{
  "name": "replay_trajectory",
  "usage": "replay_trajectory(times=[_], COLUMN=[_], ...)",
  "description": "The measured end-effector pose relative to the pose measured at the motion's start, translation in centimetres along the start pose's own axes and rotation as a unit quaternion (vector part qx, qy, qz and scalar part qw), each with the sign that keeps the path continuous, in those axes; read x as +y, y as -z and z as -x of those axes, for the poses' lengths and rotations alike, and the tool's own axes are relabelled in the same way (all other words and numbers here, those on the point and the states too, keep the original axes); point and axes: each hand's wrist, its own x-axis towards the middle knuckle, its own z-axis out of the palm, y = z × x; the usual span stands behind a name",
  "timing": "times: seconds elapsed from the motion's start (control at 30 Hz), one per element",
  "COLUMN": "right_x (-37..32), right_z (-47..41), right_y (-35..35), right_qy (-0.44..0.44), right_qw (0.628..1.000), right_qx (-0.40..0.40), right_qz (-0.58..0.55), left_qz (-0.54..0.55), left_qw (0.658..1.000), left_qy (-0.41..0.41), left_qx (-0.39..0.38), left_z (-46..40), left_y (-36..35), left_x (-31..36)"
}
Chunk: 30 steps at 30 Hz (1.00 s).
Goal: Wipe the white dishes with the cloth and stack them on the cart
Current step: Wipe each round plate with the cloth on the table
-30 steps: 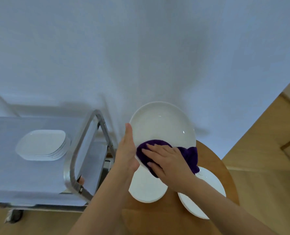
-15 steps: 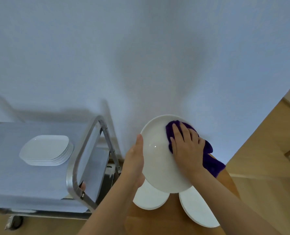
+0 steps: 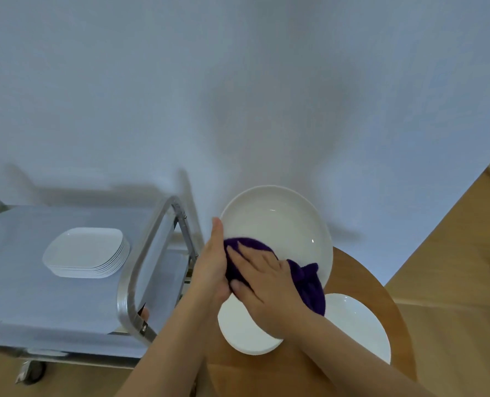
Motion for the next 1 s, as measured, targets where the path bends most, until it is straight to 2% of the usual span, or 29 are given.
replay_trajectory(times=[0.07,0.17,0.23,0.33,0.43,0.5,0.57,0.63,0.73,0.83,0.9,1.0], right_x=[1.1,3.9,6.3,8.0,7.0,5.6,4.1,3.0,3.3,5.1,6.5,7.9], right_z=[1.8,3.1,3.6,4.4,4.2,3.1,1.9,1.3,1.7,3.0,3.9,4.9], right_y=[0.4,1.0,1.1,0.7,0.3,0.5,0.8,1.0,1.4,1.8,1.8,2.2], right_qy=[0.070,0.164,0.221,0.260,0.235,0.168,0.089,0.049,0.078,0.129,0.138,0.154], right_qw=[0.997,0.967,0.948,0.929,0.932,0.949,0.961,0.965,0.963,0.956,0.951,0.949], right_qx=[0.002,0.014,0.043,0.094,0.145,0.192,0.231,0.241,0.242,0.225,0.215,0.194], right_qz=[0.037,0.192,0.224,0.246,0.235,0.186,0.123,0.092,0.093,0.135,0.172,0.195], left_qz=[-0.008,-0.056,-0.098,-0.190,-0.149,-0.095,-0.095,-0.113,-0.139,-0.115,-0.129,-0.203], left_qw=[1.000,0.997,0.990,0.977,0.986,0.994,0.994,0.992,0.988,0.993,0.991,0.975], left_qy=[-0.001,0.023,0.037,0.039,0.034,-0.001,-0.029,-0.049,-0.066,-0.027,-0.014,0.001], left_qx=[-0.016,-0.053,-0.090,-0.086,-0.064,-0.058,-0.050,-0.037,-0.002,0.004,-0.020,-0.090], left_z=[-0.1,-0.2,-0.3,-0.3,0.0,0.5,1.5,2.2,1.8,1.2,0.9,-0.2], left_y=[0.0,0.0,0.2,0.1,-0.9,-2.2,-3.5,-4.4,-4.4,-3.7,-2.9,-1.5], left_x=[0.8,1.7,2.4,4.0,4.0,2.4,-0.4,-2.2,-2.0,0.1,1.7,3.7])
